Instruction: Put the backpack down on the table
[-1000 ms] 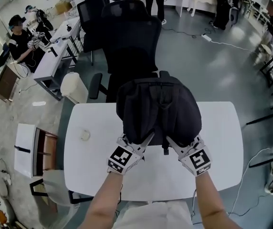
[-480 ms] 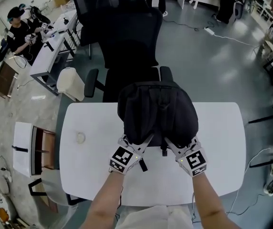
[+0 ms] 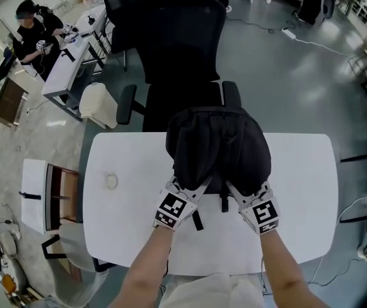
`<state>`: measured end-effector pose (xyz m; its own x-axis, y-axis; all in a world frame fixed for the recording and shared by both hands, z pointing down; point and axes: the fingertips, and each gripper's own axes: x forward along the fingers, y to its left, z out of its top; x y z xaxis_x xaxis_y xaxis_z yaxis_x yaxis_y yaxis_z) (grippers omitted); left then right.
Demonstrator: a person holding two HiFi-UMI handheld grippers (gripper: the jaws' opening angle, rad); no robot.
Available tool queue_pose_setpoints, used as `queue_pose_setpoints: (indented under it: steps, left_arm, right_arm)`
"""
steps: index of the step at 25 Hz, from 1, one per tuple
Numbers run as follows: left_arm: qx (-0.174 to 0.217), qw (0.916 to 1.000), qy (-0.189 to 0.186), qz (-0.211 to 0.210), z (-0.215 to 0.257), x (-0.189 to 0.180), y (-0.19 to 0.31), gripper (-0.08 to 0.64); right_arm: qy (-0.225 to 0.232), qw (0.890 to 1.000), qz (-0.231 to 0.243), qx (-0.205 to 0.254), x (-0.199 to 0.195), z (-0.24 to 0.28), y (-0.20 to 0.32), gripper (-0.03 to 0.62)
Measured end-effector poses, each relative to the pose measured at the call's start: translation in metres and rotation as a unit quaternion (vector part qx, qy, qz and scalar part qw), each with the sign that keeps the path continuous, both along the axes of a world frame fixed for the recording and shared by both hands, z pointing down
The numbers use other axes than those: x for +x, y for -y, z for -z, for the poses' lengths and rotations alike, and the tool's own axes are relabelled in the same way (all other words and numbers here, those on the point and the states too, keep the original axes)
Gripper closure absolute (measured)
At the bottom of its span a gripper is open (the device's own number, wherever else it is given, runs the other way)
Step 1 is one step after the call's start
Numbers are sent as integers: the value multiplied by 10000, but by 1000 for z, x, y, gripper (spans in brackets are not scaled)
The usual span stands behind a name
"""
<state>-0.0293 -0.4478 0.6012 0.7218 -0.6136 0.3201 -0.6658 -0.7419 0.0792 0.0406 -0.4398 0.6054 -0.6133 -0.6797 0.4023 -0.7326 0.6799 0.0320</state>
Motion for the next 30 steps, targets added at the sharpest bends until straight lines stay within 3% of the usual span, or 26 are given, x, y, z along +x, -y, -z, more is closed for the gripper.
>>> queue_pose_setpoints:
  steps: [13,30]
  left_arm:
    - [-195,9997,85,112,-24,-3,-9,408]
    - [-365,9984,153,399,-38,-11,-10,341]
  right_arm:
    - [340,9991,109,-207,1,-21,-9,368]
    - [274,9993,151,-202,-1,-28,-13,336]
